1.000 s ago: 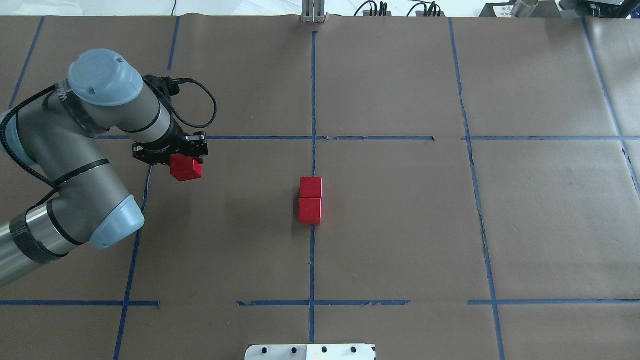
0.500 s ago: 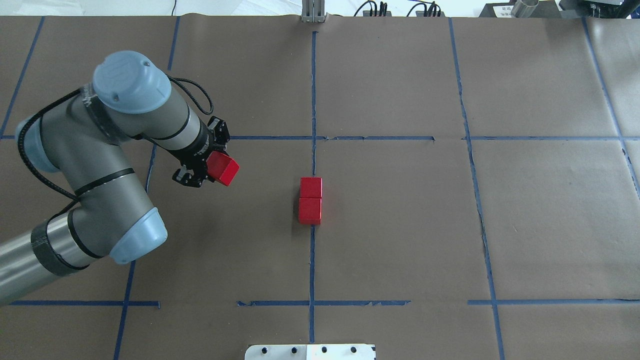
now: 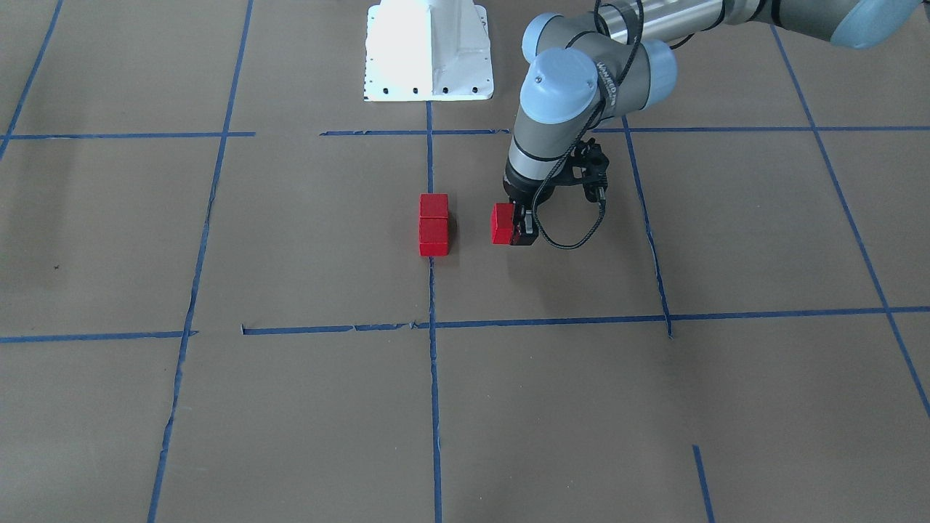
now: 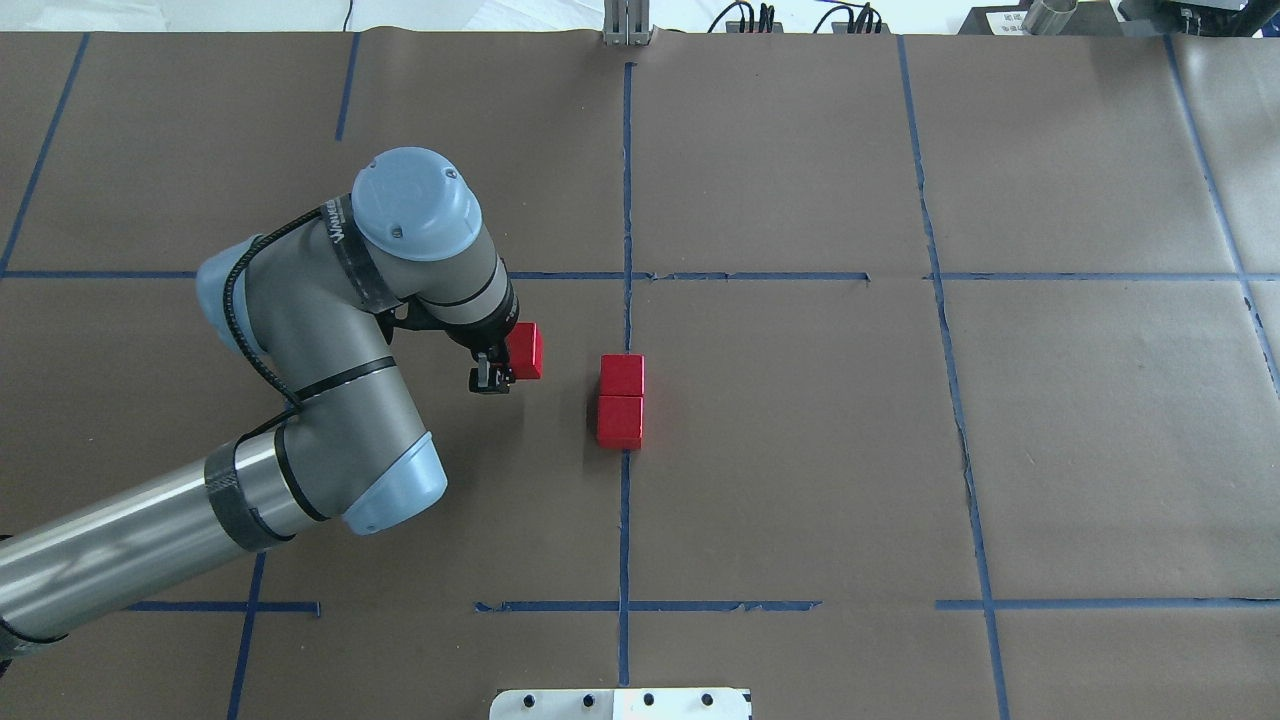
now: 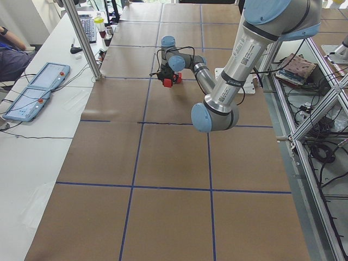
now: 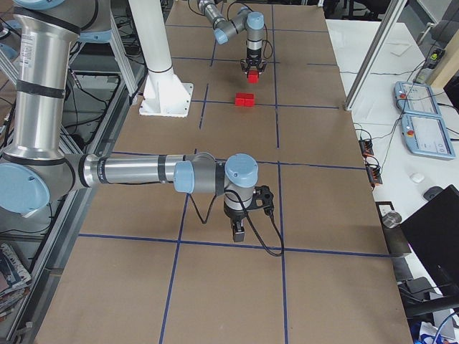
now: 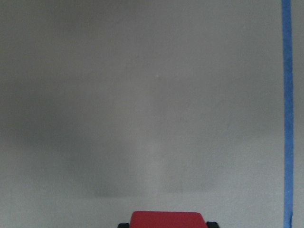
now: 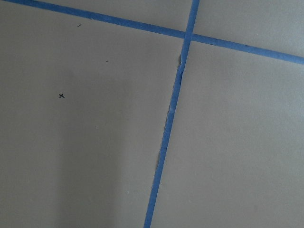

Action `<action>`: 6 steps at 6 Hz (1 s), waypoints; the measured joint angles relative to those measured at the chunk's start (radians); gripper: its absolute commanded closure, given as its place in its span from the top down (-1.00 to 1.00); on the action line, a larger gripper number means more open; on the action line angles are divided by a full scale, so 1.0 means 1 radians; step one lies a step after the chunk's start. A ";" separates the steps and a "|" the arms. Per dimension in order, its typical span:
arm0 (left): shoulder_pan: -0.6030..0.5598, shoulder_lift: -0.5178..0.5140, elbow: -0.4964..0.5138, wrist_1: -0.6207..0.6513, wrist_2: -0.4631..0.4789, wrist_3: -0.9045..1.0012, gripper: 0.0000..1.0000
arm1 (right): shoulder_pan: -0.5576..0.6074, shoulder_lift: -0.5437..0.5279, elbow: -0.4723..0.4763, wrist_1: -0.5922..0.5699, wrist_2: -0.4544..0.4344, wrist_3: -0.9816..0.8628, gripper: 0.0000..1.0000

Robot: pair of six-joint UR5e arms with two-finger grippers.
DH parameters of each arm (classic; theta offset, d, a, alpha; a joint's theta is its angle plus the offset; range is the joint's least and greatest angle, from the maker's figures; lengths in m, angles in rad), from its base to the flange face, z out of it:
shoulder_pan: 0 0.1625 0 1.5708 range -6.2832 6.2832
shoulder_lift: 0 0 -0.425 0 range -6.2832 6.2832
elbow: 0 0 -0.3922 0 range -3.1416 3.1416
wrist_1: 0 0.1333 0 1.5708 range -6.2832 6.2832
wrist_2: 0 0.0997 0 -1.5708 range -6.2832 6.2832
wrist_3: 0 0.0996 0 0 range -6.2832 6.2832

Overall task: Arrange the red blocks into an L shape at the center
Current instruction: 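Carry the red cube with the left gripper toward the two-cube column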

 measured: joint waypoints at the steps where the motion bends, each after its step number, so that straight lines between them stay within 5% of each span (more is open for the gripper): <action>1: 0.022 -0.036 0.057 -0.006 0.015 -0.048 -0.66 | 0.000 0.000 0.000 0.000 0.000 0.000 1.00; 6: 0.081 -0.123 0.181 -0.054 0.066 -0.083 -0.57 | 0.000 0.000 -0.004 0.000 0.000 -0.002 1.00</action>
